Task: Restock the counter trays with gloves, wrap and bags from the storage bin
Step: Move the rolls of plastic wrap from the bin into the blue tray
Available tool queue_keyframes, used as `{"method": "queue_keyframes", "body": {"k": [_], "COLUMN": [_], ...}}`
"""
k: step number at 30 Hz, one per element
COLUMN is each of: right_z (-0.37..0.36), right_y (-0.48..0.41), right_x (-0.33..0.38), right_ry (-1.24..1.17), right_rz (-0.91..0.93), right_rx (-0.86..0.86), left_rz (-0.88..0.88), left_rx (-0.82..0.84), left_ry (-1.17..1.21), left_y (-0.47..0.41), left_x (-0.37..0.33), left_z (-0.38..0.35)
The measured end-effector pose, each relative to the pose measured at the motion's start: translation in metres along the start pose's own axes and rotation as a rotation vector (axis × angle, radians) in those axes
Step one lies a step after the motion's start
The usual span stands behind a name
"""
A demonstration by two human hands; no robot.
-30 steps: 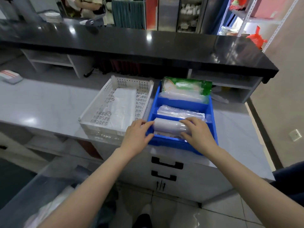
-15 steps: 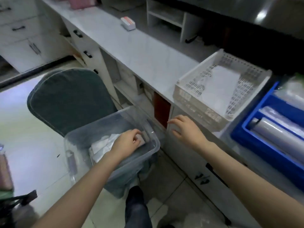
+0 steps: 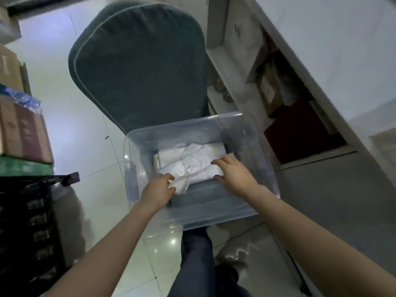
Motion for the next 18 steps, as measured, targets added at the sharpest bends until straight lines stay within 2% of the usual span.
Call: {"method": "queue_keyframes", "body": {"k": [11, 15, 18], "right_z": [-0.115, -0.141, -0.158], "right_y": [-0.144, -0.172, -0.178], "right_x": [0.003, 0.007, 0.008], "right_ry": [0.217, 0.287, 0.329], "right_rz": [0.133, 0.223, 0.255], "right_rx": [0.206, 0.255, 0.338], "left_rz": [0.031, 0.008, 0.006], "left_rx": [-0.013, -0.024, 0.005], "left_ry": [-0.21, -0.28, -0.247], "left_y": [-0.12, -0.138, -0.143], "left_x": [0.039, 0.046, 0.048], "left_z": [-0.06, -0.074, -0.081]}}
Point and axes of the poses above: each hand's wrist, its own y-axis away from the middle knuckle, its own z-axis out of the back of the hand, x = y × z, the point moved 9 cm from there along -y, towards the middle knuckle, and after that the axes turned 1 degree about -y, right-handed, at the moved point
